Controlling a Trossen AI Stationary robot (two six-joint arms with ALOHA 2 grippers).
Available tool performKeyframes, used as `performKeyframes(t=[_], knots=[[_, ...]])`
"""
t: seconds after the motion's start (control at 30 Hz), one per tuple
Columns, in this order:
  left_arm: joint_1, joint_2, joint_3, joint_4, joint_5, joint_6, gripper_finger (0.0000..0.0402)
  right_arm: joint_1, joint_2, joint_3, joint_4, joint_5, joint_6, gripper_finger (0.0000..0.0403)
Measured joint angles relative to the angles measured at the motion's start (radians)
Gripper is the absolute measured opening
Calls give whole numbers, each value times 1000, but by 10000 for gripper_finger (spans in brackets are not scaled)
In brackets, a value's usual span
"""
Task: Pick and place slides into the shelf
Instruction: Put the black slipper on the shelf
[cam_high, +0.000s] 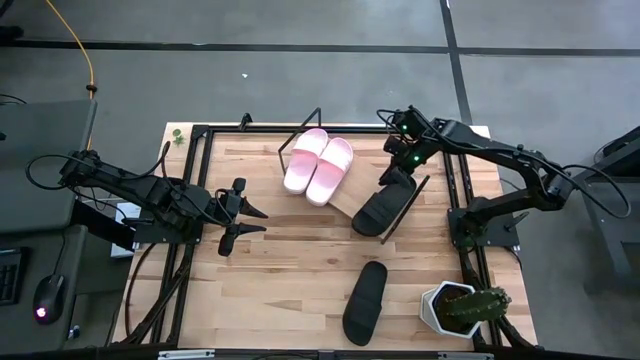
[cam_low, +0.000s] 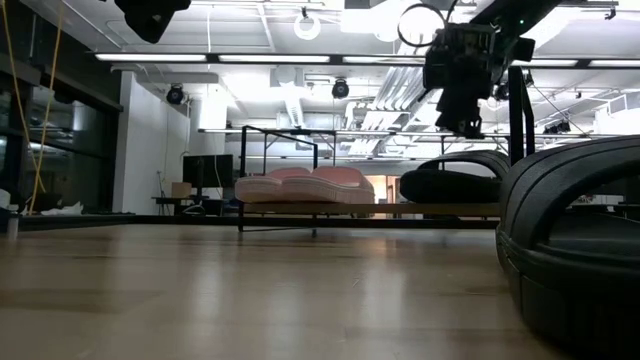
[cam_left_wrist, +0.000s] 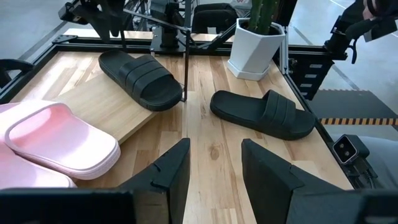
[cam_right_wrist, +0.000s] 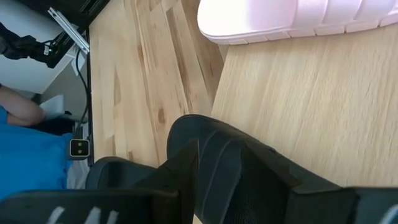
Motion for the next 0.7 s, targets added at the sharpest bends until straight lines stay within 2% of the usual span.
performKeyframes(t=[0.13,0.4,0.7], knots=[[0,0,0,0,3,-8,128,0,0,0,13,0,0,110],[0,21,1,13,86,-10,128,0,0,0,52,-8,27,110],[0,181,0,100,167,45,128,1,0,0,98,-16,29,110]])
